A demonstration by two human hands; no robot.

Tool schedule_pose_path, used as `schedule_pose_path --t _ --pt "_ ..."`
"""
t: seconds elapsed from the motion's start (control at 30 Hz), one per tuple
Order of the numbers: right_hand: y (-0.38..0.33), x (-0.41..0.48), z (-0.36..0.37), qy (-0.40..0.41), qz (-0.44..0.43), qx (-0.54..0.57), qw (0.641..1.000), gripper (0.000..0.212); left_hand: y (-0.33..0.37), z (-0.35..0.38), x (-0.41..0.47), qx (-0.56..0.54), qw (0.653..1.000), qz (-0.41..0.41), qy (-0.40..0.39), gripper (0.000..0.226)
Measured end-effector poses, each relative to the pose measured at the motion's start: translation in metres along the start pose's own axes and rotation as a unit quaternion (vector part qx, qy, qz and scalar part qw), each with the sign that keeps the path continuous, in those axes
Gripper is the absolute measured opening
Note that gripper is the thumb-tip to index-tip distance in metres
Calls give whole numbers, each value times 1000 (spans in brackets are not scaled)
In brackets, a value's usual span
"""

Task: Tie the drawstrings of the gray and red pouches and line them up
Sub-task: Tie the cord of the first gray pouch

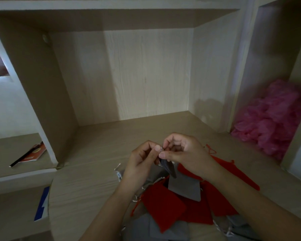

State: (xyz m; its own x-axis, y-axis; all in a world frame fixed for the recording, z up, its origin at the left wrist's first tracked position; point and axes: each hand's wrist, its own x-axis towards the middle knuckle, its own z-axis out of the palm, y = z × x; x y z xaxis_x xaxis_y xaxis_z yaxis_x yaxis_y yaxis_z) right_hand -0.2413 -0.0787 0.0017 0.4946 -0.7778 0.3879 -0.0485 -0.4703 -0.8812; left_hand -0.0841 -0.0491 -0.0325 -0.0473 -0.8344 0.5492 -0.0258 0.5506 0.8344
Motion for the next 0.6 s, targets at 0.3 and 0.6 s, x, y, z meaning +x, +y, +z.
schedule_pose_path --t 0.3,0.6 --pt "0 0 1 -21 -13 -16 1000 20 4 2 0 8 1000 -14 4 22" --pt "-2 -2 5 11 -31 -53 998 14 4 5 -1 0 997 -18 71 19"
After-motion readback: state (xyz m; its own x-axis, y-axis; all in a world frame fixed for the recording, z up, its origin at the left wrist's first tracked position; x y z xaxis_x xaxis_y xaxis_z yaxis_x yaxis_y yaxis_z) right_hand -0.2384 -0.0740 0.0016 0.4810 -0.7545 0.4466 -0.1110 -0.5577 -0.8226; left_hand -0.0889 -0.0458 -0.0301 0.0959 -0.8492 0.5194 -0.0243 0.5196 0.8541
